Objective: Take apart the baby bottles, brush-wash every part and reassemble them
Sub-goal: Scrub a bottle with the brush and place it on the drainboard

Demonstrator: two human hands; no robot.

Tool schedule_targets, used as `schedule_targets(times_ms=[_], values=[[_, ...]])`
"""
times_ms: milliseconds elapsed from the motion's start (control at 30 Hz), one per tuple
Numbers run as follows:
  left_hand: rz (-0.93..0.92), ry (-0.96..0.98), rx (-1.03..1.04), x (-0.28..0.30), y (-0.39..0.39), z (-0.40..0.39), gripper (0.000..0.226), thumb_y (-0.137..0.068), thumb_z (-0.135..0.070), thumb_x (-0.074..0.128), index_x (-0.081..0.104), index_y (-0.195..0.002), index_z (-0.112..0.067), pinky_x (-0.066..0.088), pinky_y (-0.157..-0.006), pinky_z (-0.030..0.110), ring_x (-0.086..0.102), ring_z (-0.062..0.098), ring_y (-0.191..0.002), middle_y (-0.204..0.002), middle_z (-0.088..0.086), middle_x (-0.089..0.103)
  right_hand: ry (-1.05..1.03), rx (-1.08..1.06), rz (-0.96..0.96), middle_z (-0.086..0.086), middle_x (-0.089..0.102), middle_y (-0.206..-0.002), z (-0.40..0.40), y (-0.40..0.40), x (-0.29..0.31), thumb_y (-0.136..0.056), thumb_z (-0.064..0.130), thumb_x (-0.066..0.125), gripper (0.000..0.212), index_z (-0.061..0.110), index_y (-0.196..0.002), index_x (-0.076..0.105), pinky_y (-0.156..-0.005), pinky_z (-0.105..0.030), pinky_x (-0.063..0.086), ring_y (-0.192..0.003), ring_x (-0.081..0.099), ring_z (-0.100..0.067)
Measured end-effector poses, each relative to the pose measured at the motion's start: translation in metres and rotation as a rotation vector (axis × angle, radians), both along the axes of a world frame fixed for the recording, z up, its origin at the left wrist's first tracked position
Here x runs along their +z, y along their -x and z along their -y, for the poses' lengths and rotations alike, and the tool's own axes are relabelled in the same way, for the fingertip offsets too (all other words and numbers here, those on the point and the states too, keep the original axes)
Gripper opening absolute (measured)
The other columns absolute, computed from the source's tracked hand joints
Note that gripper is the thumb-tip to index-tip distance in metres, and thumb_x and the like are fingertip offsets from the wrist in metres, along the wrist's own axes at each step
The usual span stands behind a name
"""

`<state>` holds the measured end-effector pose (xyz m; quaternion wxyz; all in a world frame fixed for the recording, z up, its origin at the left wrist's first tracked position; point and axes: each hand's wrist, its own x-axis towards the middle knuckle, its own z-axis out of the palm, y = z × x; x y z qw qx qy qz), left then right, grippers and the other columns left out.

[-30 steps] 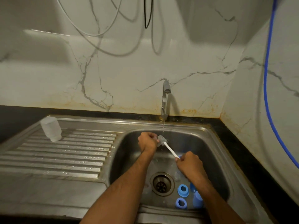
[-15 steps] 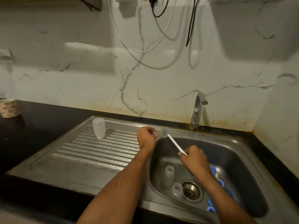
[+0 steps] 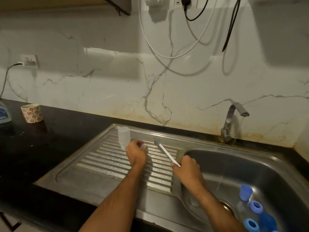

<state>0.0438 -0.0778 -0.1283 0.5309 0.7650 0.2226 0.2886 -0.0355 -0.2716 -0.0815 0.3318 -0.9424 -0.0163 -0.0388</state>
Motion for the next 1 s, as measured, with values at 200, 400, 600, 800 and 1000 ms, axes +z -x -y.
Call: schedule_targets(times_ms=[200,400,600,800,1000], values=[[0.02,-0.004,0.009,-0.004,-0.01,-0.019,0.021,-0.091,-0.004,0.068,0.071,-0.111,-0.011,0.049,-0.09,0.024,0.062,0.014,-0.099,-0.108,0.004,0.071,0.008,0.017,-0.019,0.009,0.06,-0.078,-0.023,-0.013,-0.003,-0.099,0.036,0.063,0.021,0.017,-0.099,0.072,-0.062,-0.025,0.047,-0.071,0.059,-0.009],[0.063,0.037,-0.004,-0.006,-0.018,-0.022,0.02,-0.092,-0.003,0.067,0.07,-0.11,-0.011,0.055,-0.091,0.03,0.064,0.017,-0.101,-0.109,0.005,0.07,-0.01,0.027,-0.016,0.006,0.065,-0.086,-0.029,-0.02,-0.008,-0.099,0.037,0.064,0.017,0.022,-0.093,0.066,-0.072,-0.032,0.057,-0.082,0.066,-0.014],[0.036,0.035,-0.026,-0.008,-0.024,-0.024,0.016,-0.091,-0.005,0.067,0.071,-0.106,-0.012,0.057,-0.096,0.041,0.066,0.02,-0.099,-0.103,0.006,0.071,-0.014,0.028,-0.011,0.004,0.068,-0.091,-0.029,-0.024,-0.012,-0.098,0.037,0.065,0.019,0.019,-0.1,0.069,-0.078,-0.037,0.06,-0.085,0.067,-0.015],[0.02,0.036,-0.018,-0.008,-0.023,-0.027,0.018,-0.091,-0.004,0.068,0.072,-0.108,-0.011,0.057,-0.094,0.037,0.068,0.02,-0.098,-0.102,0.005,0.072,-0.008,0.017,-0.018,0.006,0.068,-0.088,-0.029,-0.027,-0.014,-0.098,0.039,0.065,0.022,0.018,-0.1,0.071,-0.077,-0.038,0.061,-0.082,0.068,-0.013],[0.008,0.025,-0.015,-0.006,-0.021,-0.027,0.02,-0.091,-0.005,0.068,0.072,-0.11,-0.011,0.054,-0.098,0.036,0.066,0.018,-0.101,-0.106,0.005,0.072,-0.008,0.016,-0.02,0.007,0.067,-0.087,-0.027,-0.031,-0.014,-0.097,0.041,0.065,0.024,0.019,-0.107,0.072,-0.069,-0.031,0.056,-0.08,0.066,-0.011]])
